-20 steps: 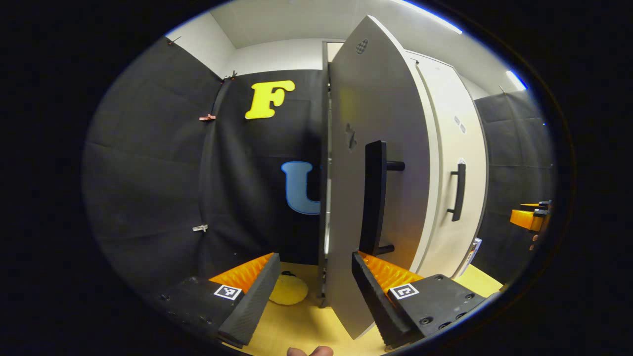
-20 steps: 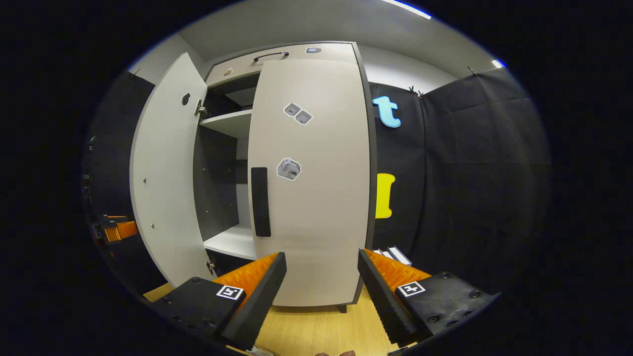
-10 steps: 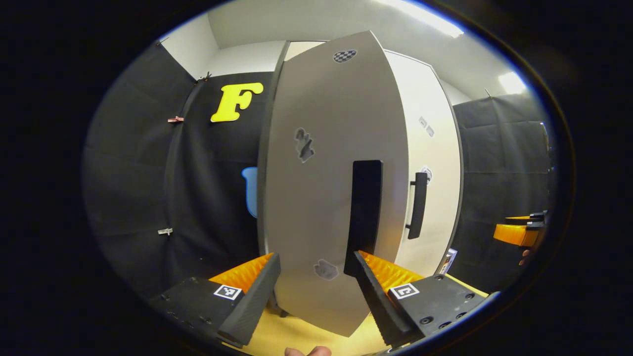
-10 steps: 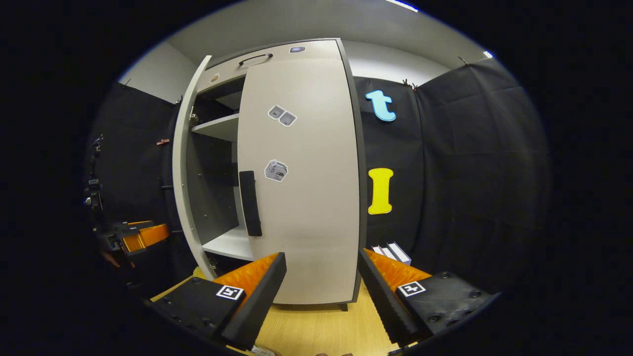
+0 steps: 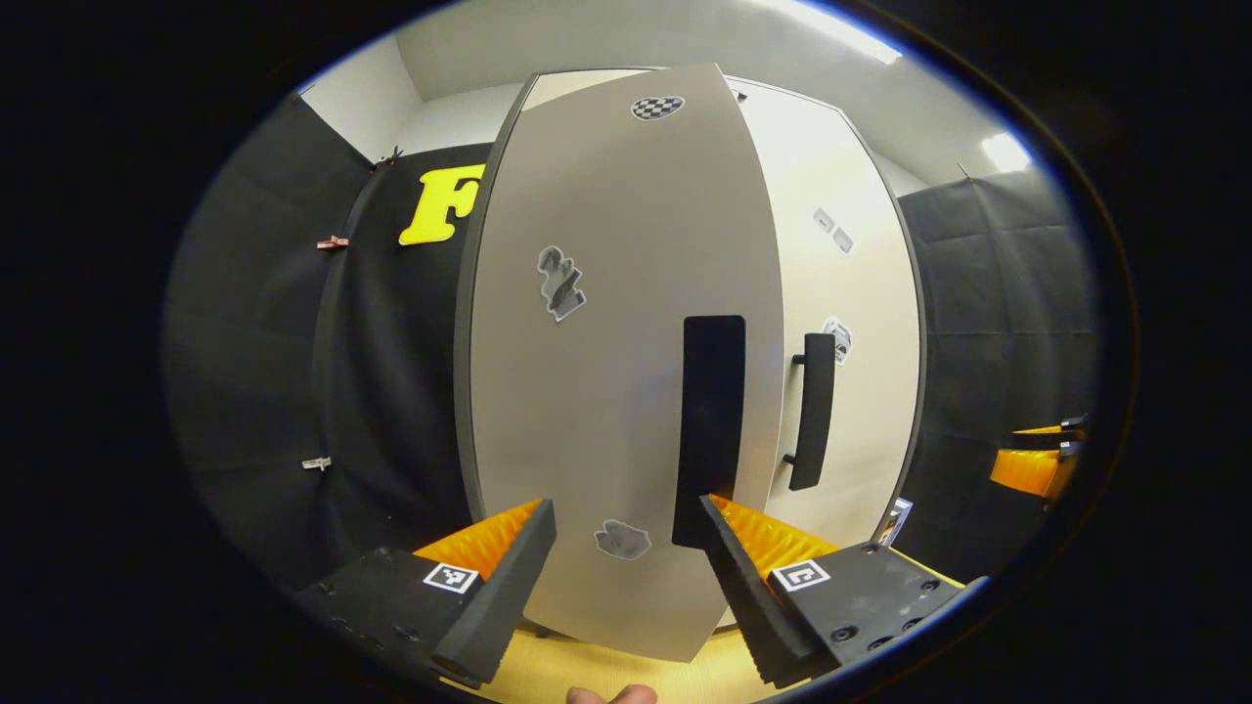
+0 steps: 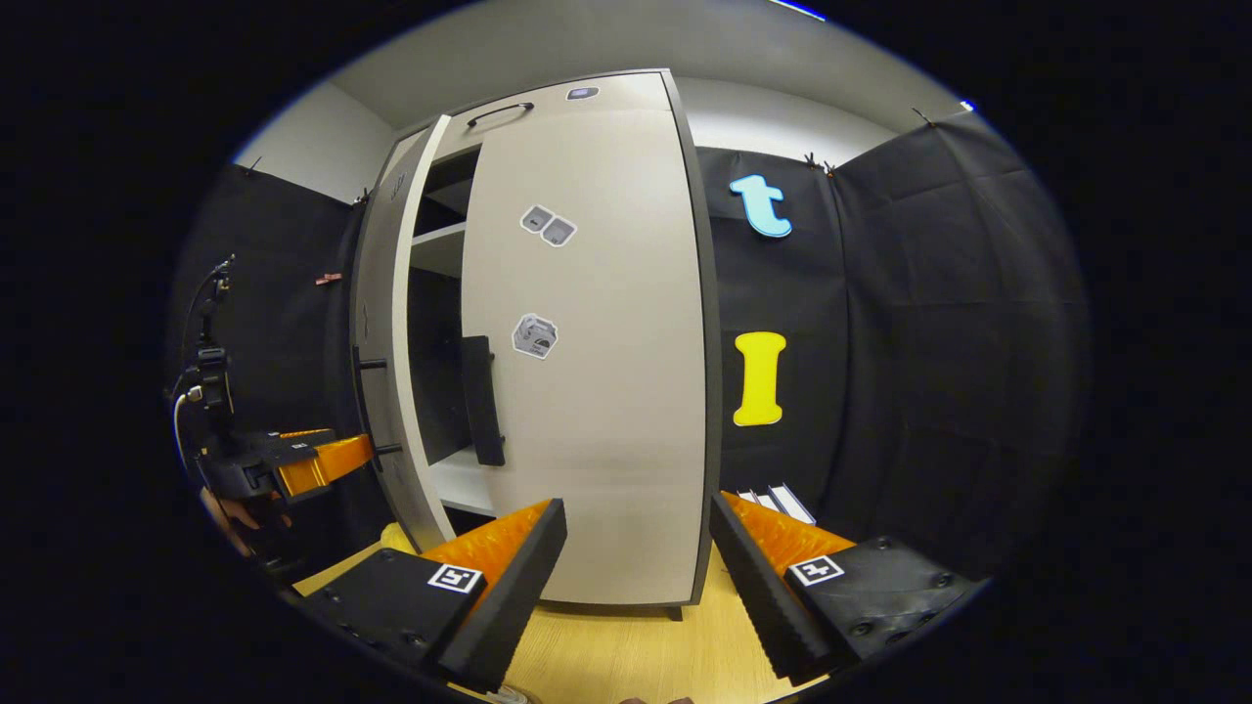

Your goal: Grasp the bottle in the cabinet with the left hand and place it on the coaster, then close the right door with the right hand and the left door with the left hand.

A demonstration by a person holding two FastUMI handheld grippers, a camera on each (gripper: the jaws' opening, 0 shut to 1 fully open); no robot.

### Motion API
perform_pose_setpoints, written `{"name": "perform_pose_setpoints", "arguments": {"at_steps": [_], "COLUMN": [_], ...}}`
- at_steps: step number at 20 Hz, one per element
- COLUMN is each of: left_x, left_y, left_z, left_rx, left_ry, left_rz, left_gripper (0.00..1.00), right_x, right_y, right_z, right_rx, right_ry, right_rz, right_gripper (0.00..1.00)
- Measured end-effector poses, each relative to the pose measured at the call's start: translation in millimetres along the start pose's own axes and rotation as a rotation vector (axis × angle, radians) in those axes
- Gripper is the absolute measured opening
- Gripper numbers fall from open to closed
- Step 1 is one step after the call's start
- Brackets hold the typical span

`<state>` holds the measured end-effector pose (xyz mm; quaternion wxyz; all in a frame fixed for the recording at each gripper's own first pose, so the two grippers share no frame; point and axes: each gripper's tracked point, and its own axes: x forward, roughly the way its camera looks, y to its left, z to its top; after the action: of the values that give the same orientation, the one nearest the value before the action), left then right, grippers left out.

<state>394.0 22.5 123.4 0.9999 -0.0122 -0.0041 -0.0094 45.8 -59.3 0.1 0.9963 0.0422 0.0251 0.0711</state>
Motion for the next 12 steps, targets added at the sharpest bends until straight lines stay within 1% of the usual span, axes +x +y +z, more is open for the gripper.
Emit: {"name": "perform_pose_setpoints", "arguments": {"at_steps": [6,12], "left_x": [21,32], "left_y": [-12,-17], "left_z": [-1,-1], "left_rx": [-0.016,-0.003], "left_ry": [0.005,0.003], "left_rz": [0.008,0.016], "left_gripper": [0.94,0.94], "right_x": [6,10], "right_y": [-3,1], "right_z": [-2,1], "right_rx": [-0.015,-0.006], "right_ry": [0.006,0.002], "right_rz": [0.019,0.032], "right_gripper": [0.98,0.98]}}
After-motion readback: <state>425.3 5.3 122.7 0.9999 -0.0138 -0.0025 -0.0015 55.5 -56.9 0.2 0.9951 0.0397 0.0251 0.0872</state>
